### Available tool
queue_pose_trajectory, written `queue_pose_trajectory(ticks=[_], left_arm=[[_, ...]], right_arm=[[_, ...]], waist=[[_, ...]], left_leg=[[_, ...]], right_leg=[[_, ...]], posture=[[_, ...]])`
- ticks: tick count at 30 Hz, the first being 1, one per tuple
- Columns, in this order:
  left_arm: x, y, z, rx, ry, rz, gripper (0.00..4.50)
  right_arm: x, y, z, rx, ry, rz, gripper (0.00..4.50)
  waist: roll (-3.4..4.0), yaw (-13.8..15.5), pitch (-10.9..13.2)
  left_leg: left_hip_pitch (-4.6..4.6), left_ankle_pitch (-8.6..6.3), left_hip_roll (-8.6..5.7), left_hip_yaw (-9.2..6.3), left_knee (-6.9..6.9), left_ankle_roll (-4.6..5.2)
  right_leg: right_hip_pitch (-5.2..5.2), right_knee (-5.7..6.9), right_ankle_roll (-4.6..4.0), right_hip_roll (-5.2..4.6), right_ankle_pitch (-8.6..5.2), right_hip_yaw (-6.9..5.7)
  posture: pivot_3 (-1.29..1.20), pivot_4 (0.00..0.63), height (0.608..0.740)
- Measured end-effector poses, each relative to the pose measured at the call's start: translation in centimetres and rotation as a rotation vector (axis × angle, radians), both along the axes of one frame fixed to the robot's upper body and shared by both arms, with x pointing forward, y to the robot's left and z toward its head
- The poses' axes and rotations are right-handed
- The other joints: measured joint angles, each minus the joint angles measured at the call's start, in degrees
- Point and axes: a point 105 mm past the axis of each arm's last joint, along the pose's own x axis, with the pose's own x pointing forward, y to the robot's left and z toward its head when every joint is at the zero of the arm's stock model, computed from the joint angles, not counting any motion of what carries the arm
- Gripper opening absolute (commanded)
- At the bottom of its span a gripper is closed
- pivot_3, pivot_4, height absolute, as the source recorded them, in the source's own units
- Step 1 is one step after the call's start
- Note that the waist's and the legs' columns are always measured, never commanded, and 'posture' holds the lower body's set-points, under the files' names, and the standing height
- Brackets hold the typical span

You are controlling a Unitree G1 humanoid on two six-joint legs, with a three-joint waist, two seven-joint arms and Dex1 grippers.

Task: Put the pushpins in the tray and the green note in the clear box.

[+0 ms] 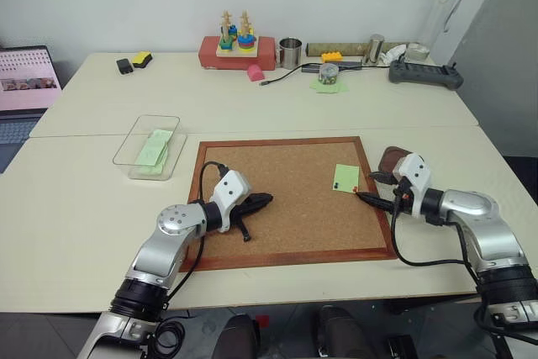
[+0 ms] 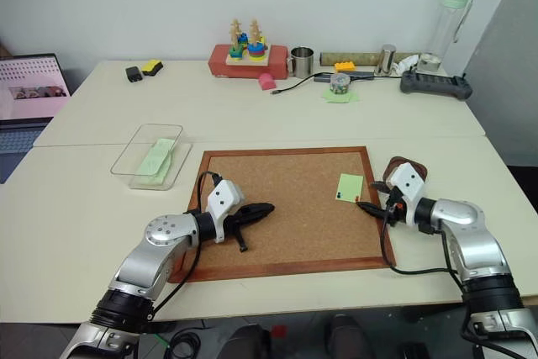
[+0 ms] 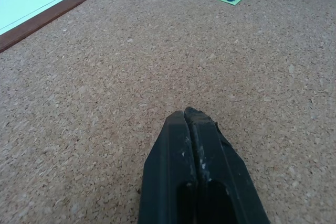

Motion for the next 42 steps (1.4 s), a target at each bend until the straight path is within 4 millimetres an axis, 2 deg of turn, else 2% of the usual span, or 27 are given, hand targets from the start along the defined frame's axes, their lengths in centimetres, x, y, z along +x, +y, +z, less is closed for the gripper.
queue_pose_trajectory(ticks=[1,4,11,14,17,29,34,37,42], left_arm=[[0.0,0.0,0.0,0.0,0.0,0.0,0.0],[0.0,0.0,0.0,0.0,0.0,-0.001,0.0],[0.0,0.0,0.0,0.0,0.0,-0.001,0.0],[0.0,0.0,0.0,0.0,0.001,-0.002,0.0],[0.0,0.0,0.0,0.001,0.001,-0.002,0.0],[0.0,0.1,0.0,0.003,0.0,-0.001,0.0],[0.0,0.2,-0.1,0.006,0.002,0.001,0.0],[0.0,0.3,-0.2,0.008,0.006,0.003,0.0],[0.0,0.3,-0.2,0.011,0.005,0.005,0.0]], right_arm=[[0.1,0.0,-0.1,0.003,0.003,-0.003,3.1],[0.2,-0.1,-0.3,0.006,0.004,-0.007,2.67],[0.3,0.2,-0.5,0.021,0.005,0.0,1.16],[0.3,0.4,-0.6,0.024,0.009,0.011,0.73],[0.1,0.6,-0.7,0.024,0.016,0.029,0.01],[0.0,0.8,-0.6,0.041,0.03,0.034,0.01],[0.0,1.1,1.5,0.136,0.018,0.036,0.01],[0.2,0.6,2.5,0.197,0.025,0.004,0.01],[0.2,0.3,2.8,0.234,0.05,-0.026,0.01]], waist=[[0.0,0.0,0.0],[0.0,0.0,0.0],[0.0,0.0,0.0],[0.0,0.0,0.0],[0.0,0.0,0.0],[0.0,0.0,0.0],[0.0,0.0,0.0],[0.0,0.0,0.0],[0.01,0.0,0.0]], left_leg=[[0.0,0.0,0.0,0.0,0.0,0.0],[0.0,0.0,0.0,0.0,0.0,0.0],[0.0,0.0,0.0,0.0,0.0,0.0],[0.01,0.0,0.0,0.01,0.0,0.0],[0.01,0.0,0.0,0.0,0.0,0.0],[0.01,0.0,0.01,0.0,0.0,0.0],[0.0,0.0,0.02,-0.03,-0.02,0.0],[0.0,0.0,0.02,-0.02,-0.02,0.0],[0.01,0.0,0.02,-0.02,-0.02,0.0]], right_leg=[[0.0,0.0,0.0,0.0,0.0,0.01],[0.0,-0.01,0.0,0.0,0.0,0.0],[0.0,0.0,0.0,0.0,0.0,0.01],[0.0,0.0,0.0,0.0,0.0,0.01],[0.0,0.0,0.0,0.0,0.0,0.01],[0.0,0.01,0.0,0.01,0.0,0.01],[-0.01,0.0,0.0,0.02,0.0,-0.01],[0.0,-0.01,0.0,0.01,0.0,0.0],[-0.01,0.02,-0.01,0.02,0.0,0.0]], posture=[[0.0,0.15,0.74],[0.0,0.15,0.74],[0.0,0.15,0.74],[0.0,0.15,0.74],[0.0,0.15,0.74],[0.0,0.15,0.74],[0.0,0.15,0.74],[0.0,0.15,0.74],[0.0,0.15,0.74]])
